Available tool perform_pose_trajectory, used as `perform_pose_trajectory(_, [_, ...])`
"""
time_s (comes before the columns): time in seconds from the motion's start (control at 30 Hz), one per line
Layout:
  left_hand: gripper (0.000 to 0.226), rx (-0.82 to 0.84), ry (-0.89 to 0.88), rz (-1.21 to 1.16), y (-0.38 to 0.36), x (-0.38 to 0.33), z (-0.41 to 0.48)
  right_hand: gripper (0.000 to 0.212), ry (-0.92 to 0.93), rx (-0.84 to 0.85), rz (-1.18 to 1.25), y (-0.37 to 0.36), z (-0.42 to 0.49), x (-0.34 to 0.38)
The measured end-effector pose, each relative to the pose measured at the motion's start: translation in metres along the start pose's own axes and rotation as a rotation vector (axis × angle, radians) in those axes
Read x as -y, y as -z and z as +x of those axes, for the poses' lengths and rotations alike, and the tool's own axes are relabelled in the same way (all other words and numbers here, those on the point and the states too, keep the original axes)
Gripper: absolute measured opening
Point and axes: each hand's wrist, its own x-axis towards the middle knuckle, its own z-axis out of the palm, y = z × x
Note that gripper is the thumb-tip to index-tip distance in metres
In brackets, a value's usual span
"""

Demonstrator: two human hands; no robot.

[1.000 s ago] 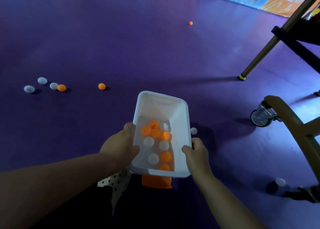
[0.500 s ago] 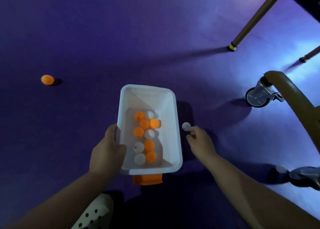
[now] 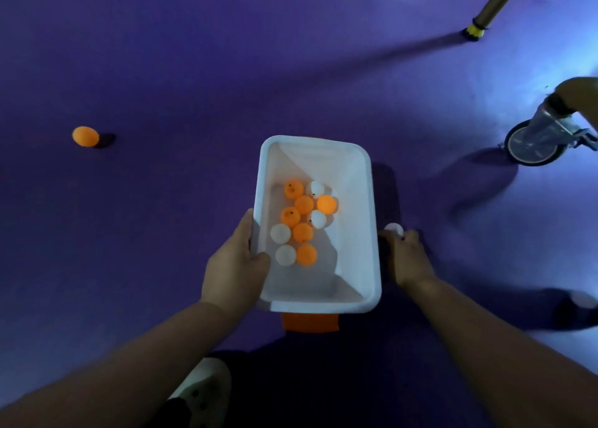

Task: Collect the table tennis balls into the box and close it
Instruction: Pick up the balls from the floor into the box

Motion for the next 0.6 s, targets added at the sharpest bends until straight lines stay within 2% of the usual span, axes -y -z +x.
perform_pose_trajectory(0.07, [0.064, -0.008, -0.009, 0.007, -0.005, -0.004, -0.001, 0.040, -0.080, 0.022, 0.075, 0.004, -0.010, -0.009])
perform_pose_trajectory(0.1, [0.063, -0.007, -0.019, 0.013, -0.008, -0.006, -0.001, 0.041, -0.082, 0.017, 0.144, 0.006, -0.014, -0.011])
perform_pose_trajectory(0.17, [0.059, 0.002, -0.043, 0.017, -0.013, -0.010, -0.001, 0.055, -0.008, -0.097, 0.230, 0.009, -0.021, -0.018])
perform_pose_trajectory(0.27, [0.058, 0.039, -0.062, 0.020, -0.024, -0.016, -0.002, 0.052, 0.135, -0.335, 0.372, 0.019, -0.037, -0.020])
perform_pose_trajectory(0.33, [0.062, 0.051, -0.059, 0.019, -0.031, -0.021, -0.003, 0.052, 0.306, -0.457, 0.418, 0.032, -0.053, -0.018])
perform_pose_trajectory(0.4, [0.065, 0.058, -0.071, 0.032, -0.041, -0.027, -0.003, 0.054, 0.421, -0.356, 0.406, 0.049, -0.069, -0.014])
perform_pose_trajectory(0.5, [0.066, 0.077, -0.124, 0.080, -0.059, -0.040, 0.000, 0.061, 0.442, -0.110, 0.337, 0.066, -0.087, -0.014])
perform_pose_trajectory(0.6, [0.067, 0.106, -0.159, 0.117, -0.082, -0.055, 0.003, 0.073, 0.505, -0.162, 0.131, 0.068, -0.093, -0.033])
